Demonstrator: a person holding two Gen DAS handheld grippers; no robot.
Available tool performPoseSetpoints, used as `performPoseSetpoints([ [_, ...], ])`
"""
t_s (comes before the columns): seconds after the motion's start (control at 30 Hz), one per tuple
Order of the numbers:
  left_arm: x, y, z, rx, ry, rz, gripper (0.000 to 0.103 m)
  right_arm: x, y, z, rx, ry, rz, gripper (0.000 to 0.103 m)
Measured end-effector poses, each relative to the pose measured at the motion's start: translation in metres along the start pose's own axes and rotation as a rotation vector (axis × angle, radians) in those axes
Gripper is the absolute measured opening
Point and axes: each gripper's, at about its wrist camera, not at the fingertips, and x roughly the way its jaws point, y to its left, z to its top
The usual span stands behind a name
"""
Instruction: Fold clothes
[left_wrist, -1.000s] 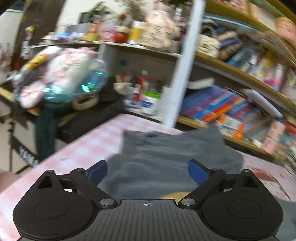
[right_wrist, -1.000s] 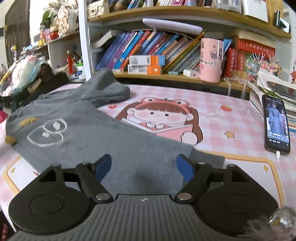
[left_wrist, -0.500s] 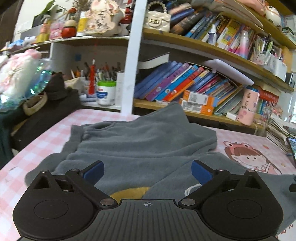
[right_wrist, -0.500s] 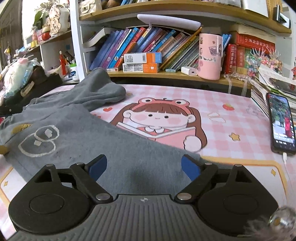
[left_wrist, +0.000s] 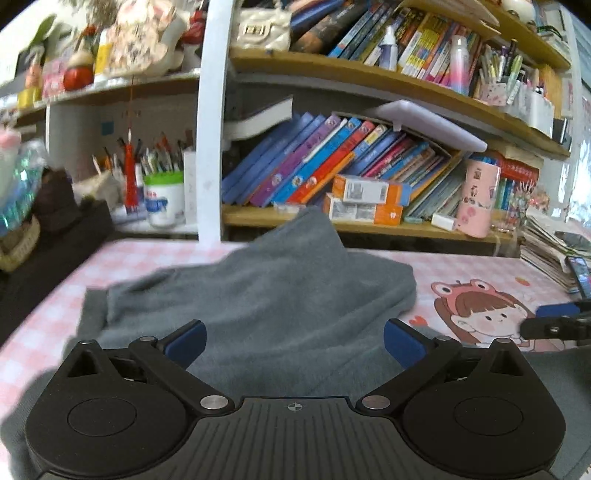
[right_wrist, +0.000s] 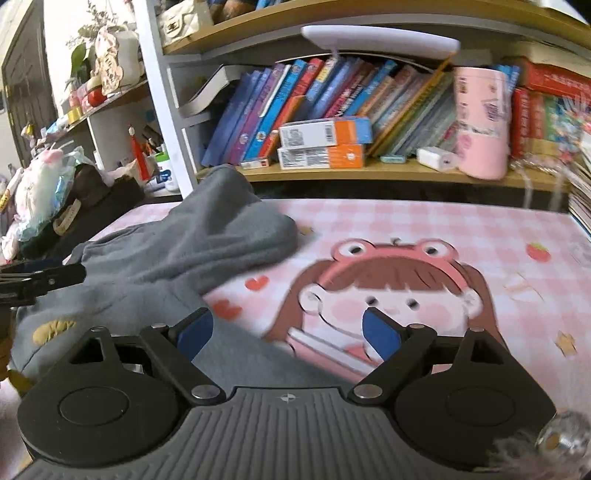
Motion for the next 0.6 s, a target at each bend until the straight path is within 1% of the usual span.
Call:
performPoseSetpoints([
  [0.1,-0.015,0.001,0.014,0.028,-0.071,-0.030,0.103,0.014,0.007,0.015,-0.028,-0.005,0.009,0.090],
  [0.17,-0.017,0.004,0.020,0.020,-0.108,-0.040,0.103,0.024,0.009,0.024,-0.027,-0.012,0.015,0.090],
  [0.2,-0.015,0.006,0.021,0.013,-0.115,-0.042,0.103,0.029,0.009,0.028,-0.022,-0.014,0.020,0.090],
  [0.27,-0.005,0.008,0.017,-0.007,-0.084,-0.034,0.103,0.043,0.008,0.035,0.002,-0.008,0.030,0.090],
  [0.4,0.019,0.011,-0.002,-0.036,0.015,-0.015,0.103,0.070,0.009,0.043,0.020,0.032,0.037,0.090],
  [0.5,0.026,0.014,-0.010,-0.050,0.045,-0.019,0.103,0.090,0.013,0.049,0.003,0.050,0.036,0.089],
  [0.6,0.029,0.018,-0.016,-0.070,0.058,-0.030,0.103,0.109,0.013,0.055,0.026,0.063,0.047,0.087],
])
